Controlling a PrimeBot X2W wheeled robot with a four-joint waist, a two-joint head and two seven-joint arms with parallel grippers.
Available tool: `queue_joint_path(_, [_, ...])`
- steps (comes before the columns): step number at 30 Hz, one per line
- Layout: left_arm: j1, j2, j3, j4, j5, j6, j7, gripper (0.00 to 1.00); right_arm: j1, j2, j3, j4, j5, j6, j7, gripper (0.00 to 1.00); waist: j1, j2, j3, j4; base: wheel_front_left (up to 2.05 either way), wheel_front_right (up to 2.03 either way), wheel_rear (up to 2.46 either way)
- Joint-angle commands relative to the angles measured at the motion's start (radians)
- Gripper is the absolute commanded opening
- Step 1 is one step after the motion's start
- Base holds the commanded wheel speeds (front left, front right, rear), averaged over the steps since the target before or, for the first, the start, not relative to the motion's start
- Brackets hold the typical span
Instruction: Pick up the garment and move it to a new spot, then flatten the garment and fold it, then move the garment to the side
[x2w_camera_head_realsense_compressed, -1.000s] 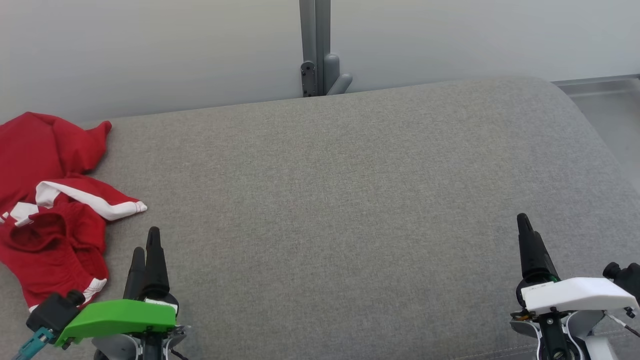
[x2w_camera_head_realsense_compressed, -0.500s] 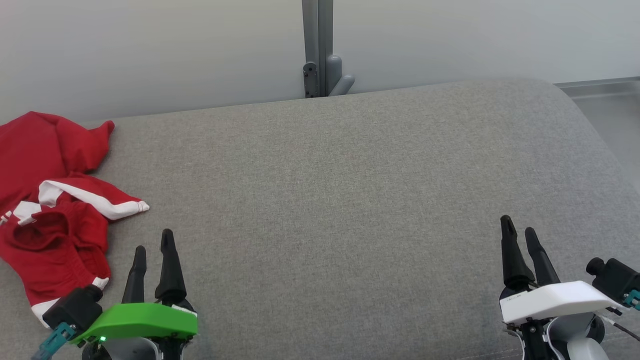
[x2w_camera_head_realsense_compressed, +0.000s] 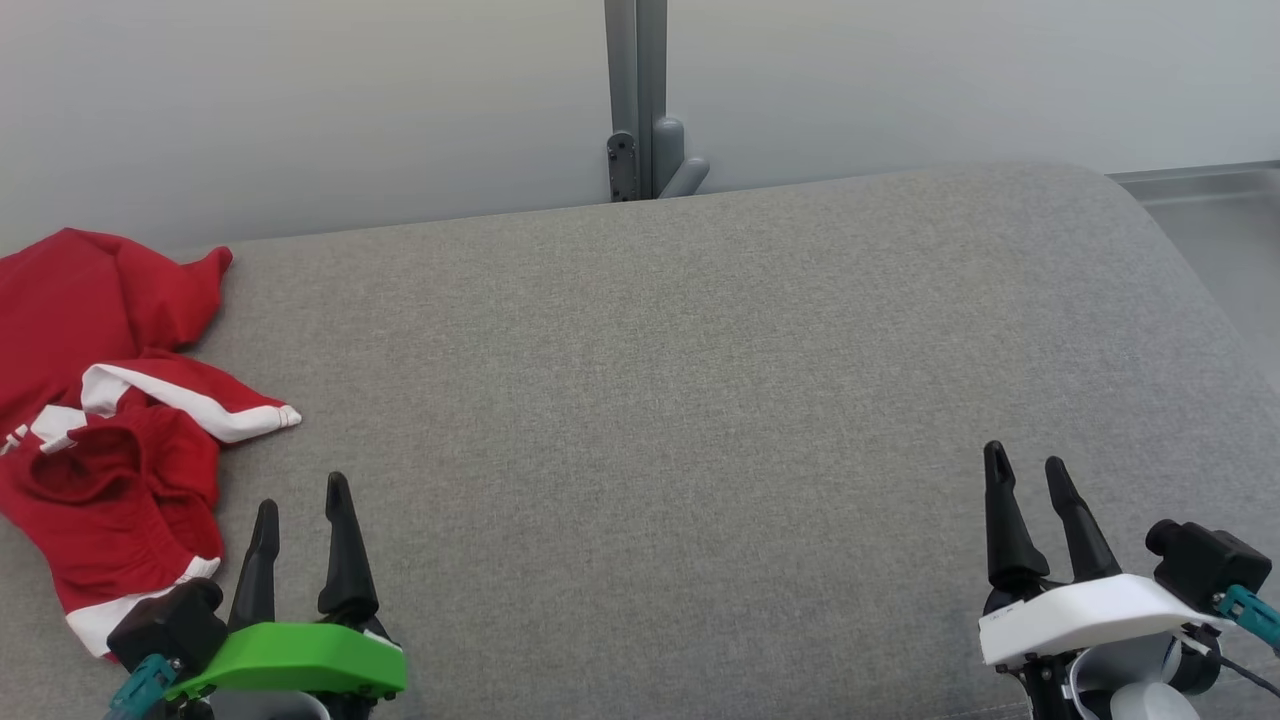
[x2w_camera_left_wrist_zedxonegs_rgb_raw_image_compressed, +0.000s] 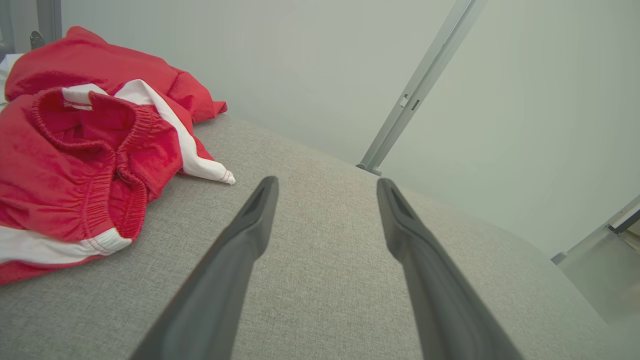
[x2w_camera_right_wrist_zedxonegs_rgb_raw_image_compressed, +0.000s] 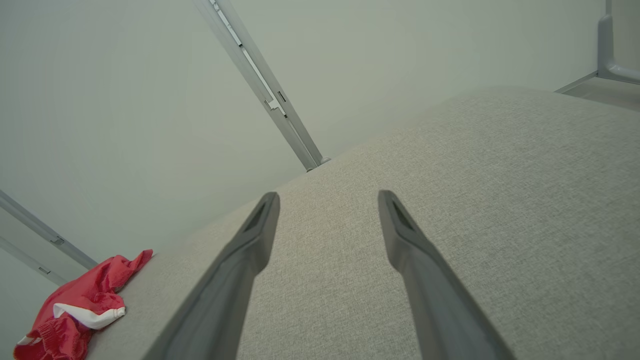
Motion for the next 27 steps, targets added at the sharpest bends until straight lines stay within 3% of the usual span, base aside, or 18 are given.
queue_joint_path(1, [0.004, 0.008, -0.002, -0.007, 0.026, 0.005, -0.013, 1.00, 0.004, -0.006, 0.005, -0.006, -0.027, 0.000, -0.012, 1.00, 0.0000, 0.0000, -0.001, 0.001, 0.00, 0.00, 0.00])
queue_joint_path(27, [0.040, 0.021, -0.021, 0.040, 0.248, -0.009, -0.079, 1.00, 0.032, -0.007, 0.046, -0.017, -0.275, 0.000, -0.079, 1.00, 0.0000, 0.0000, -0.020, 0.004, 0.00, 0.00, 0.00])
